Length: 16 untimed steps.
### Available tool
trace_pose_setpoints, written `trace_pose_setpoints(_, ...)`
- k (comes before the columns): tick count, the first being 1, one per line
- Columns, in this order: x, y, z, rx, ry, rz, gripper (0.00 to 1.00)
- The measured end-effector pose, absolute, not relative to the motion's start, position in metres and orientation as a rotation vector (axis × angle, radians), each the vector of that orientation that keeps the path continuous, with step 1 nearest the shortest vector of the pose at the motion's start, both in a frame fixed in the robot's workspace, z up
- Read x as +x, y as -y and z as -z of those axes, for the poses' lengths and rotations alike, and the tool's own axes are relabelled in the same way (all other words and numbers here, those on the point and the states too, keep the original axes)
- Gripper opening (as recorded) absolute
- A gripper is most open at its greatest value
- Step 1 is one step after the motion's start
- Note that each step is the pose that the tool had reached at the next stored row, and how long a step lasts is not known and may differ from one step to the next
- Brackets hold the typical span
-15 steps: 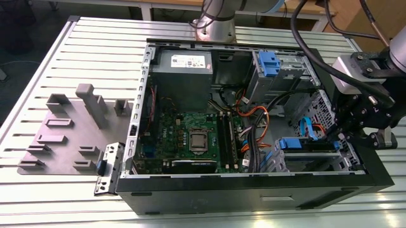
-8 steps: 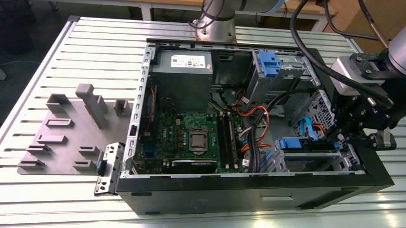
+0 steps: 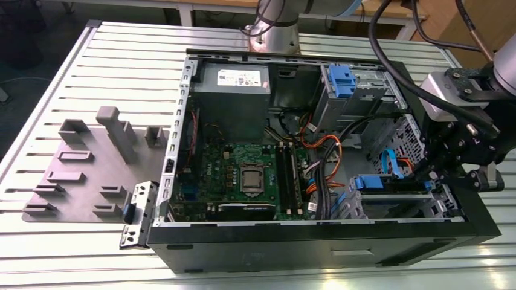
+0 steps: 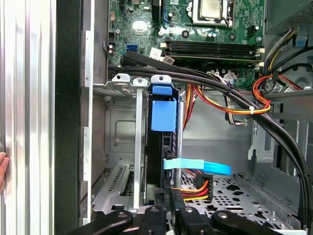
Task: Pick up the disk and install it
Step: 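Insert the second disk wire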
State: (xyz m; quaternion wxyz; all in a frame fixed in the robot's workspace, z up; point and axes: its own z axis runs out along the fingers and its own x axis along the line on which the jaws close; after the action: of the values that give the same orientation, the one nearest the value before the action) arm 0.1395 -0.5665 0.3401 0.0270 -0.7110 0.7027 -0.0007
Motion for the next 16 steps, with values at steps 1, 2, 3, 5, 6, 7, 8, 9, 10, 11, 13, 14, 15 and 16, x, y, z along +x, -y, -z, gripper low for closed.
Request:
trace_pose_setpoints(1, 0.1394, 0.5665, -0.3401, -2.196, -2.170, 0.002, 0.17)
trace_pose_setpoints(2, 0.1395, 0.5665, -0.3401, -2.196, -2.170, 0.002, 0.24)
trace_pose_setpoints(3, 0.1395, 0.5665, -0.3401, -2.196, -2.170, 0.002, 0.24)
trace_pose_setpoints(5, 0.1395, 0.5665, -0.3398, -2.196, -2.171, 0.003, 0.24)
trace_pose_setpoints(6, 0.1395, 0.5665, -0.3392, -2.196, -2.171, 0.003, 0.24)
trace_pose_setpoints(7, 0.1394, 0.5665, -0.3388, -2.197, -2.171, 0.004, 0.24)
trace_pose_setpoints(8, 0.1392, 0.5665, -0.3382, -2.197, -2.172, 0.006, 0.24)
trace_pose_setpoints(9, 0.1392, 0.5665, -0.3375, -2.199, -2.173, 0.009, 0.24)
trace_pose_setpoints(10, 0.1391, 0.5665, -0.3371, -2.200, -2.174, 0.011, 0.24)
trace_pose_setpoints(11, 0.1390, 0.5665, -0.3367, -2.201, -2.175, 0.013, 0.24)
trace_pose_setpoints(13, 0.1388, 0.5665, -0.3360, -2.203, -2.176, 0.016, 0.24)
trace_pose_setpoints(14, 0.1388, 0.5665, -0.3356, -2.203, -2.177, 0.017, 0.24)
trace_pose_setpoints(15, 0.1386, 0.5665, -0.3353, -2.203, -2.177, 0.017, 0.24)
trace_pose_setpoints(16, 0.1384, 0.5665, -0.3349, -2.203, -2.177, 0.018, 0.24)
